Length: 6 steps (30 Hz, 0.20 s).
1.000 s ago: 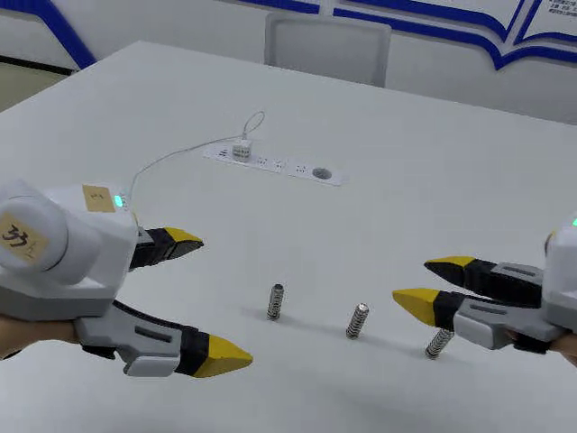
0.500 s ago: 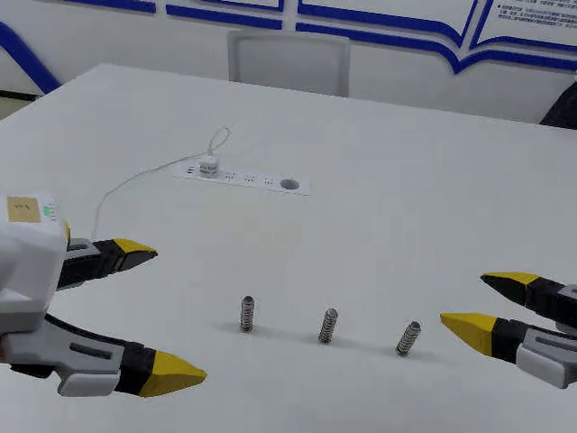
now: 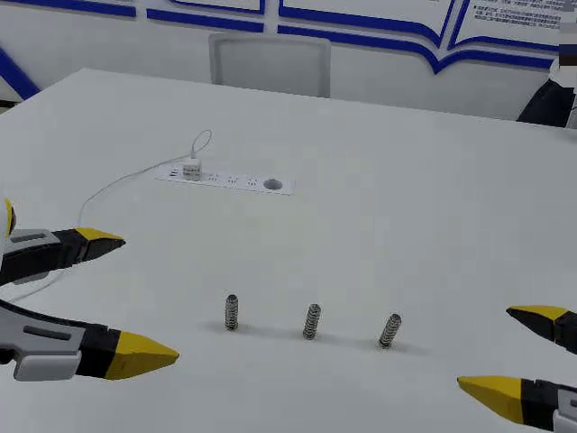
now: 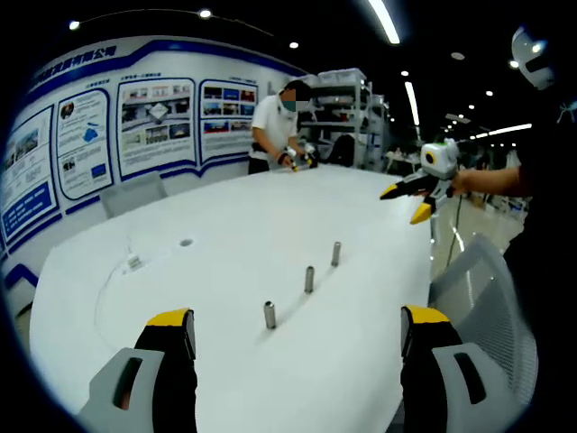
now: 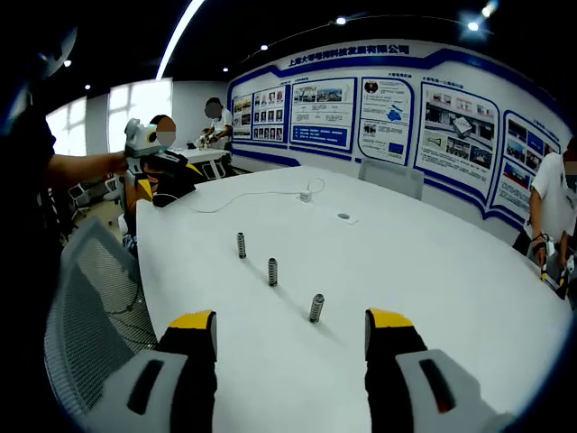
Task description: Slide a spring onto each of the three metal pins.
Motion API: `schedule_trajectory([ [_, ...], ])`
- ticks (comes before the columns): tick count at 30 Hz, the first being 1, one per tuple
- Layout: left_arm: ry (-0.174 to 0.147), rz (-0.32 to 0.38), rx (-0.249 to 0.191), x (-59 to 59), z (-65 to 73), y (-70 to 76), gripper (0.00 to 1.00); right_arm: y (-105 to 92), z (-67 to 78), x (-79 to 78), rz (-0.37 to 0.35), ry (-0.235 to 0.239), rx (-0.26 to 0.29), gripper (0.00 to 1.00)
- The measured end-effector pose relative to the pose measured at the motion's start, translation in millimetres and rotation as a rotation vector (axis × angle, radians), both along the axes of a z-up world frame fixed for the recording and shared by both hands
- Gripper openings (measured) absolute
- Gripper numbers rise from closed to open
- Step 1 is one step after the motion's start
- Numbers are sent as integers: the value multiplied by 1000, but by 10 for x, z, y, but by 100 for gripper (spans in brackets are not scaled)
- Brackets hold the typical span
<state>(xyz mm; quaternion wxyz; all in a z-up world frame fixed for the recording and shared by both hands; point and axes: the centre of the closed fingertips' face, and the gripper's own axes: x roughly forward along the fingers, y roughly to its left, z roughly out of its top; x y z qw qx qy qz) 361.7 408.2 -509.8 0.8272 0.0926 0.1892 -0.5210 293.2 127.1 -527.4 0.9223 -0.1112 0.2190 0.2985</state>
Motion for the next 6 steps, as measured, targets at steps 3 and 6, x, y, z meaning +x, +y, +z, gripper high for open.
schedule_trajectory([
  [3, -7, -7, 43, -17, -44, 23, 97, 23, 9, -34, 19, 5, -11, 71],
  [6, 2, -13, 40, -44, -48, 18, 97, 17, 24, -47, 27, 8, -20, 72],
])
